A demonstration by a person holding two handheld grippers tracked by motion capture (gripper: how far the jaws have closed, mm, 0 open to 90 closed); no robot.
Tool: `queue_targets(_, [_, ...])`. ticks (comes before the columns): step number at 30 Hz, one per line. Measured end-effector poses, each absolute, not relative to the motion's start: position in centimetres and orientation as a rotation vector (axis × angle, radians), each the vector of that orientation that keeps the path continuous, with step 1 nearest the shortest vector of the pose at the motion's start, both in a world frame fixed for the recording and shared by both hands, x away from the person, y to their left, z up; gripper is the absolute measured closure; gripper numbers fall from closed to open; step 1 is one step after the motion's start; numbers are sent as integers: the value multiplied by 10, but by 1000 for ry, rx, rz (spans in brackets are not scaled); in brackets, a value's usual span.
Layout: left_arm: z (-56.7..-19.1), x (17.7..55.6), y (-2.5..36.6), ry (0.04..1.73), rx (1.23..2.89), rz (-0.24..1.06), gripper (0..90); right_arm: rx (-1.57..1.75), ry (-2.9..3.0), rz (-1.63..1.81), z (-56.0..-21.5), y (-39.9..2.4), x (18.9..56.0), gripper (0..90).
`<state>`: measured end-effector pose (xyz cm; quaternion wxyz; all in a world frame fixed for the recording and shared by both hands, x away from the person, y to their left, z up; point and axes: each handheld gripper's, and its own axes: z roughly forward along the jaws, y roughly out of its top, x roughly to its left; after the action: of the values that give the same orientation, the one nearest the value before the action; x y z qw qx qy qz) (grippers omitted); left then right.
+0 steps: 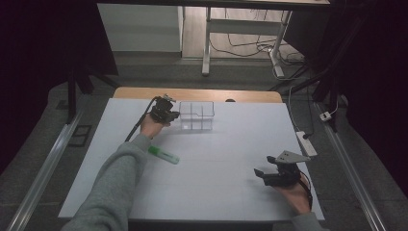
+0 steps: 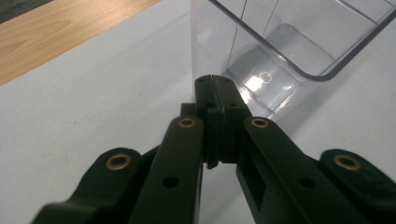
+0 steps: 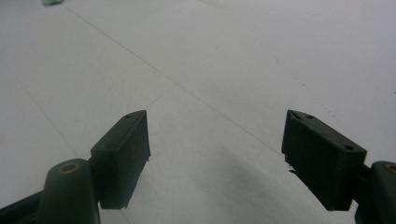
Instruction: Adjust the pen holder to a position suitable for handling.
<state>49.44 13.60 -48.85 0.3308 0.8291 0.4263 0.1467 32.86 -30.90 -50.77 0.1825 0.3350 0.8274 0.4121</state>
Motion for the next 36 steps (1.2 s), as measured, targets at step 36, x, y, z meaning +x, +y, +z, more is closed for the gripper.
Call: queue_targets(36, [-476, 476, 158, 1038, 2181, 405, 761, 953, 2326, 1172, -506, -312, 327, 234])
